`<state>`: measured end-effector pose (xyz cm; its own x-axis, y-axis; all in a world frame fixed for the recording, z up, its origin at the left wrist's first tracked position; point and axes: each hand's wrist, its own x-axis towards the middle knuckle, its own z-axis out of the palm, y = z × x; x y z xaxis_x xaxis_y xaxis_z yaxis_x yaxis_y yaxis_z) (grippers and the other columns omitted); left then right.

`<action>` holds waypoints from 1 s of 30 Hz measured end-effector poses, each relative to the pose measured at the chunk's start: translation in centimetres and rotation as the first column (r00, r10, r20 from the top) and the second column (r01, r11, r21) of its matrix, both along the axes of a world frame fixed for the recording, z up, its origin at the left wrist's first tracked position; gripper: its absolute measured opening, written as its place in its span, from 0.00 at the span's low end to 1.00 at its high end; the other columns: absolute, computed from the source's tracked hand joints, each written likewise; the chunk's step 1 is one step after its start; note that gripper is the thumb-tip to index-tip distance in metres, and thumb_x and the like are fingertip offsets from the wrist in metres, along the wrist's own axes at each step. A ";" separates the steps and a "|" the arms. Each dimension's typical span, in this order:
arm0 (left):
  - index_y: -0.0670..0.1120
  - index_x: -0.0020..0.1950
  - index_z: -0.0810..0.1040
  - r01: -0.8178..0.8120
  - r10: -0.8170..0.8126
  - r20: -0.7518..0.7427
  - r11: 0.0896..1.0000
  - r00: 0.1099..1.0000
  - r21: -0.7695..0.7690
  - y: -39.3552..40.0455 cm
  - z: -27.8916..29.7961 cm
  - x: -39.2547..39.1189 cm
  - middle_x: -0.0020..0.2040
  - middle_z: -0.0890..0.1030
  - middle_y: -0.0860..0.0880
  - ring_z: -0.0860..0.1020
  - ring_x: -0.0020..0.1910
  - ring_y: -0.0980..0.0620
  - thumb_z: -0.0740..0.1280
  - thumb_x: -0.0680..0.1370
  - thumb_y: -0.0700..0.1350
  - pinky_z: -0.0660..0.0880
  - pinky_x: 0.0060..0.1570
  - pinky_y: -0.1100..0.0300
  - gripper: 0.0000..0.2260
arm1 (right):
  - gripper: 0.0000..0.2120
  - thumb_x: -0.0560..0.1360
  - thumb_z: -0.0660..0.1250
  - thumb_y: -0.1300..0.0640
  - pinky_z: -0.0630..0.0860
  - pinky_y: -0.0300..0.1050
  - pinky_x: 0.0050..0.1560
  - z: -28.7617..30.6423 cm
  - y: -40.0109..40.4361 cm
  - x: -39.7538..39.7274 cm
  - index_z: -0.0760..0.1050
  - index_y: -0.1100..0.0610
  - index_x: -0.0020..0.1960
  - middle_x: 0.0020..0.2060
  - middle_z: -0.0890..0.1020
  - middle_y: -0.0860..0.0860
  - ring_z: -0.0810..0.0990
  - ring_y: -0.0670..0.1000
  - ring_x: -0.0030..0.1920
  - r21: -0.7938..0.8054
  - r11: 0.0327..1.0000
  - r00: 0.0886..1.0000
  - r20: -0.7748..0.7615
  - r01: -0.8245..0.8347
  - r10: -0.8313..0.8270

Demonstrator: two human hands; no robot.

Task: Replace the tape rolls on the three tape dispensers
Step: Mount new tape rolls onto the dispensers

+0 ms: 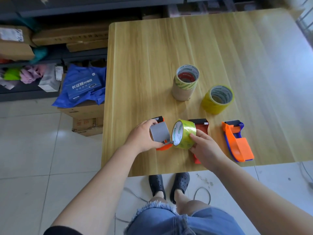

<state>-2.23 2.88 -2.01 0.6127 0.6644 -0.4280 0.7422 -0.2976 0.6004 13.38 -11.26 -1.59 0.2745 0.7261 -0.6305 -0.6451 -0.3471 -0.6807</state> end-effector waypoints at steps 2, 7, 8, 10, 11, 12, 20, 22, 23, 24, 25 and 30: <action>0.53 0.61 0.69 -0.024 0.025 0.014 1.000 1.000 -0.016 0.0 0.0 -0.1 0.56 0.71 0.56 0.73 0.52 0.53 0.78 0.61 0.54 0.72 0.46 0.59 0.33 | 0.11 0.80 0.55 0.64 0.77 0.48 0.55 0.3 0.0 0.2 0.74 0.61 0.57 0.50 0.81 0.58 0.80 0.55 0.51 0.023 0.999 0.999 -0.047 0.026 -0.025; 0.53 0.60 0.70 -0.059 0.061 0.049 0.997 0.997 -0.039 0.0 0.2 -0.1 0.54 0.72 0.54 0.73 0.51 0.52 0.79 0.61 0.53 0.74 0.47 0.58 0.32 | 0.12 0.79 0.55 0.63 0.80 0.47 0.51 0.9 -0.1 0.2 0.75 0.62 0.58 0.50 0.83 0.57 0.81 0.56 0.51 0.045 0.997 0.991 -0.122 0.059 -0.053; 0.53 0.61 0.70 -0.058 0.060 0.050 0.998 0.997 -0.040 0.0 0.2 -0.1 0.54 0.72 0.55 0.73 0.51 0.52 0.79 0.61 0.53 0.74 0.47 0.58 0.32 | 0.12 0.79 0.55 0.64 0.79 0.47 0.51 0.8 -0.1 0.2 0.75 0.62 0.58 0.50 0.83 0.57 0.81 0.56 0.51 0.036 0.998 0.991 -0.122 0.052 -0.047; 0.53 0.60 0.70 -0.068 0.072 0.065 0.996 0.995 -0.056 -0.1 0.4 -0.2 0.52 0.72 0.55 0.74 0.49 0.53 0.79 0.61 0.53 0.74 0.45 0.60 0.31 | 0.12 0.79 0.55 0.64 0.78 0.49 0.53 0.6 0.0 -0.2 0.74 0.64 0.58 0.49 0.82 0.58 0.81 0.56 0.49 0.009 1.000 0.994 -0.106 0.017 -0.016; 0.53 0.60 0.70 -0.091 0.097 0.086 0.993 0.992 -0.077 -0.1 0.5 -0.2 0.51 0.73 0.55 0.74 0.47 0.53 0.79 0.61 0.53 0.73 0.43 0.61 0.30 | 0.12 0.79 0.56 0.65 0.78 0.49 0.54 0.4 0.0 -0.5 0.73 0.66 0.59 0.49 0.82 0.58 0.80 0.56 0.49 -0.005 1.000 0.995 -0.097 -0.003 0.003; 0.52 0.59 0.70 -0.107 0.117 0.104 0.990 0.988 -0.096 -0.1 0.6 -0.2 0.50 0.73 0.55 0.74 0.46 0.54 0.78 0.62 0.52 0.73 0.41 0.62 0.29 | 0.12 0.79 0.56 0.65 0.78 0.49 0.54 0.2 0.0 -0.8 0.73 0.66 0.59 0.48 0.82 0.58 0.81 0.55 0.48 -0.018 1.000 0.996 -0.092 -0.023 0.022; 0.53 0.61 0.70 0.005 0.002 0.071 0.995 0.997 -0.098 -0.5 0.4 -0.6 0.56 0.72 0.55 0.73 0.54 0.52 0.79 0.61 0.51 0.73 0.50 0.58 0.31 | 0.10 0.80 0.55 0.64 0.73 0.47 0.57 -0.6 0.2 -1.3 0.74 0.60 0.55 0.47 0.82 0.55 0.80 0.52 0.47 -0.008 0.997 0.993 -0.091 -0.070 0.069; 0.52 0.62 0.70 0.003 0.006 0.089 0.995 0.996 -0.095 -0.7 0.2 -0.8 0.57 0.71 0.55 0.73 0.56 0.52 0.79 0.62 0.51 0.72 0.51 0.59 0.32 | 0.11 0.80 0.55 0.64 0.72 0.44 0.54 -0.7 0.5 -1.5 0.75 0.57 0.54 0.46 0.82 0.53 0.79 0.50 0.46 0.000 0.993 0.990 -0.078 -0.115 0.115; 0.52 0.63 0.70 -0.009 0.018 0.099 0.996 0.995 -0.091 -0.8 0.0 -0.8 0.58 0.71 0.55 0.72 0.56 0.53 0.79 0.62 0.50 0.70 0.51 0.60 0.32 | 0.11 0.80 0.55 0.64 0.72 0.43 0.53 -0.8 0.6 -1.7 0.75 0.57 0.54 0.46 0.81 0.53 0.79 0.50 0.46 0.010 0.991 0.988 -0.070 -0.136 0.136; 0.51 0.64 0.70 -0.022 0.031 0.109 0.996 0.994 -0.084 -1.0 -0.1 -0.9 0.60 0.71 0.54 0.71 0.57 0.53 0.78 0.63 0.50 0.69 0.51 0.61 0.33 | 0.11 0.80 0.55 0.64 0.72 0.44 0.54 -0.9 0.8 -1.8 0.75 0.57 0.55 0.47 0.81 0.53 0.79 0.50 0.47 0.022 0.988 0.986 -0.063 -0.151 0.152; 0.50 0.65 0.70 -0.032 0.042 0.120 0.996 0.992 -0.083 -1.2 -0.3 -0.9 0.62 0.71 0.53 0.71 0.57 0.53 0.78 0.63 0.50 0.68 0.51 0.61 0.33 | 0.12 0.80 0.55 0.64 0.72 0.45 0.56 -1.0 0.9 -1.9 0.75 0.57 0.56 0.48 0.81 0.53 0.79 0.51 0.48 0.033 0.986 0.985 -0.060 -0.161 0.163; 0.49 0.67 0.69 -0.049 0.067 0.152 0.992 0.986 -0.118 -1.6 -1.0 -1.3 0.67 0.69 0.53 0.70 0.63 0.53 0.77 0.66 0.50 0.66 0.56 0.63 0.32 | 0.12 0.79 0.56 0.65 0.74 0.43 0.55 -1.6 1.3 -1.8 0.75 0.57 0.57 0.48 0.83 0.53 0.81 0.50 0.49 0.047 0.973 0.973 -0.051 -0.225 0.227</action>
<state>-3.56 1.30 -3.03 0.6396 0.6531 -0.4053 0.6511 -0.1800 0.7373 11.55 -9.98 -3.20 0.0658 0.7903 -0.6092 -0.5906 -0.4613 -0.6621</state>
